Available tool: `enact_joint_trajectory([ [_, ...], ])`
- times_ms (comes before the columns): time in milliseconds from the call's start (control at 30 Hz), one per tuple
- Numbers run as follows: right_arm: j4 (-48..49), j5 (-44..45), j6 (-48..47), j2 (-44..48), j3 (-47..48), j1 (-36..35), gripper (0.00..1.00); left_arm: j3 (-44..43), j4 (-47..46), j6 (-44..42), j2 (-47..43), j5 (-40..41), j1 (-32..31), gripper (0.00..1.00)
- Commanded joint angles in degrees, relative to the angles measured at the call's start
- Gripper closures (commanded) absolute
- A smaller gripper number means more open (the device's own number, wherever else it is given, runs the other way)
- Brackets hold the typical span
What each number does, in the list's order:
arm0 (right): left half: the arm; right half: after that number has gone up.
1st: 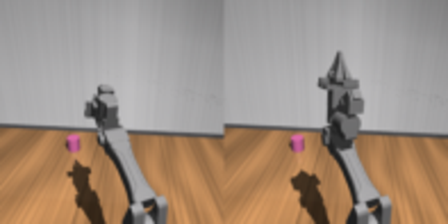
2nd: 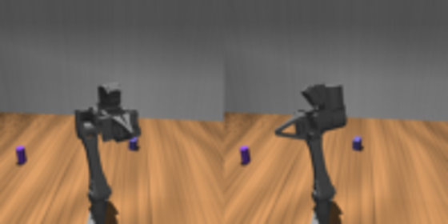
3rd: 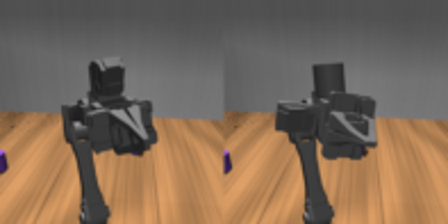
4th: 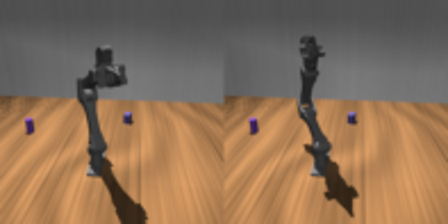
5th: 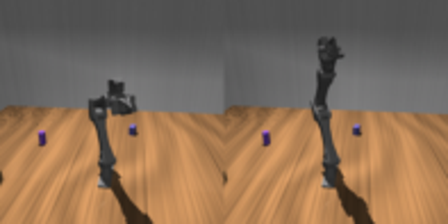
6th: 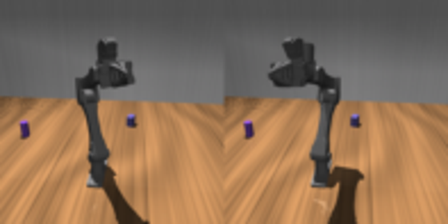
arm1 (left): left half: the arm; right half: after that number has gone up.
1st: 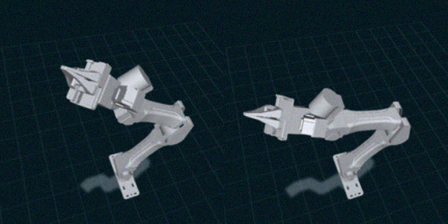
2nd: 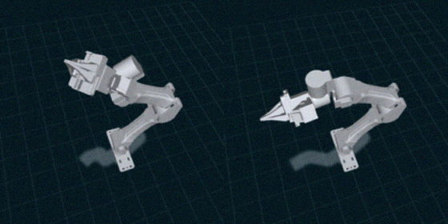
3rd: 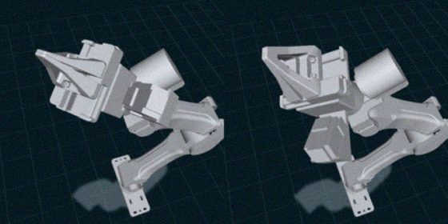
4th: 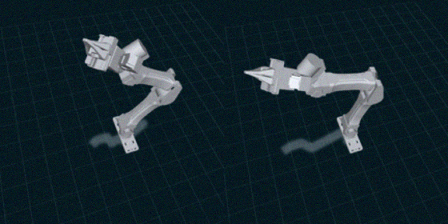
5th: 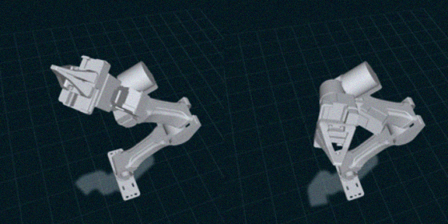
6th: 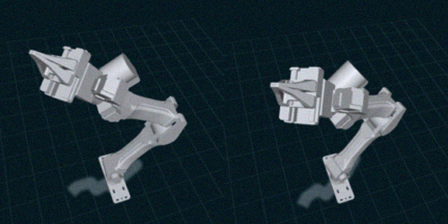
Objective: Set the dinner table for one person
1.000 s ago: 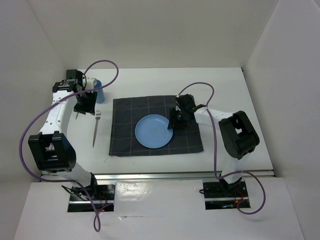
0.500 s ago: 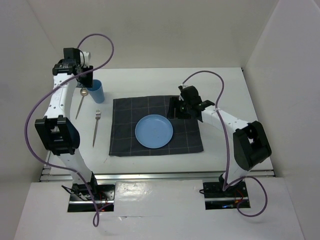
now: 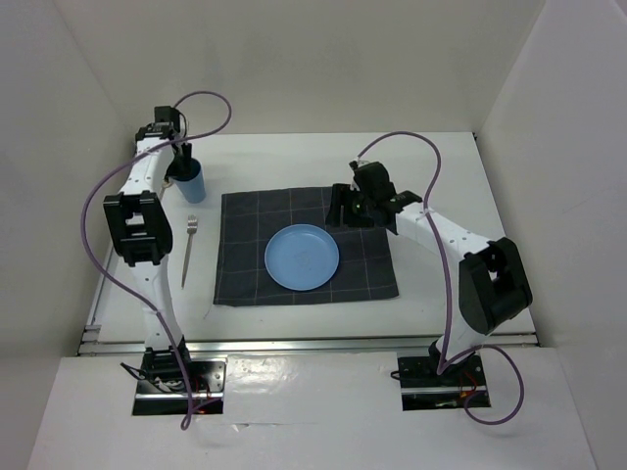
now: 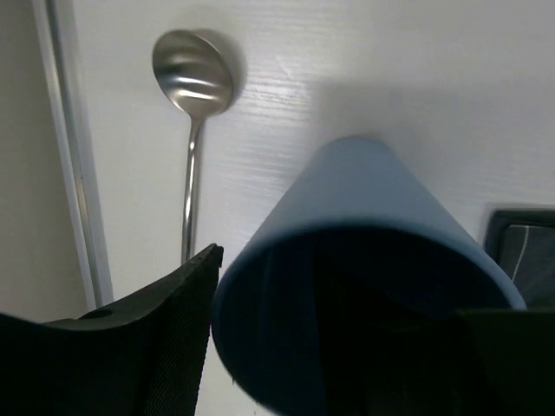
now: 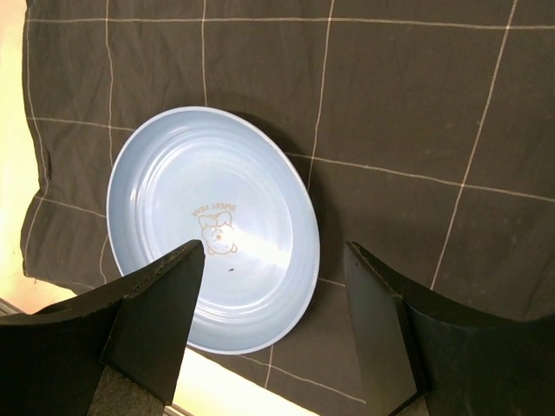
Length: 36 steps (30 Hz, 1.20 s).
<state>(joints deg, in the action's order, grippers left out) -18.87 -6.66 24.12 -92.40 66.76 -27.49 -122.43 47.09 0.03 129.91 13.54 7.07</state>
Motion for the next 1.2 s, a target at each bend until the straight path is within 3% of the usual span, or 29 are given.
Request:
enact_joint_trajectory([
  [0, -1.1, 0.9, -0.9, 1.8, 2.9, 0.1, 0.27, -0.3, 0.4, -0.6, 0.8, 1.2, 0.3, 0.46],
  [100, -1.1, 0.9, -0.9, 2.3, 2.9, 0.1, 0.27, -0.3, 1.7, -0.6, 0.8, -5.8, 0.3, 0.75],
  [133, -1.1, 0.9, -0.4, 2.3, 2.9, 0.1, 0.27, 0.5, 1.7, -1.2, -0.6, -7.7, 0.3, 0.91],
  [200, -1.1, 0.9, -0.4, 2.3, 3.5, 0.1, 0.27, 5.6, -1.3, -0.7, -4.9, -10.5, 0.3, 1.0],
  [400, 2.3, -2.9, -0.4, 2.3, 4.8, -0.5, 0.27, 9.3, -1.2, -0.1, -12.5, -13.5, 0.8, 1.0],
  [633, 23.0, -5.4, 5.8, -0.9, 8.5, -5.6, 0.27, 11.7, 3.3, -2.5, -23.7, -15.8, -6.1, 1.0],
  [767, 29.8, -2.3, 7.2, -7.0, 14.3, -10.7, 0.24, 11.2, 7.3, -2.4, -25.0, -17.0, -10.3, 1.0],
  [900, 28.5, 2.6, 6.0, -14.3, 24.0, -13.8, 0.23, 11.2, 9.2, -1.4, -25.5, -17.5, -14.3, 1.0],
  [1167, 27.9, 6.3, 5.4, -16.0, 23.9, -15.0, 0.23, 12.9, 9.2, -1.4, -26.1, -14.7, -20.7, 1.0],
])
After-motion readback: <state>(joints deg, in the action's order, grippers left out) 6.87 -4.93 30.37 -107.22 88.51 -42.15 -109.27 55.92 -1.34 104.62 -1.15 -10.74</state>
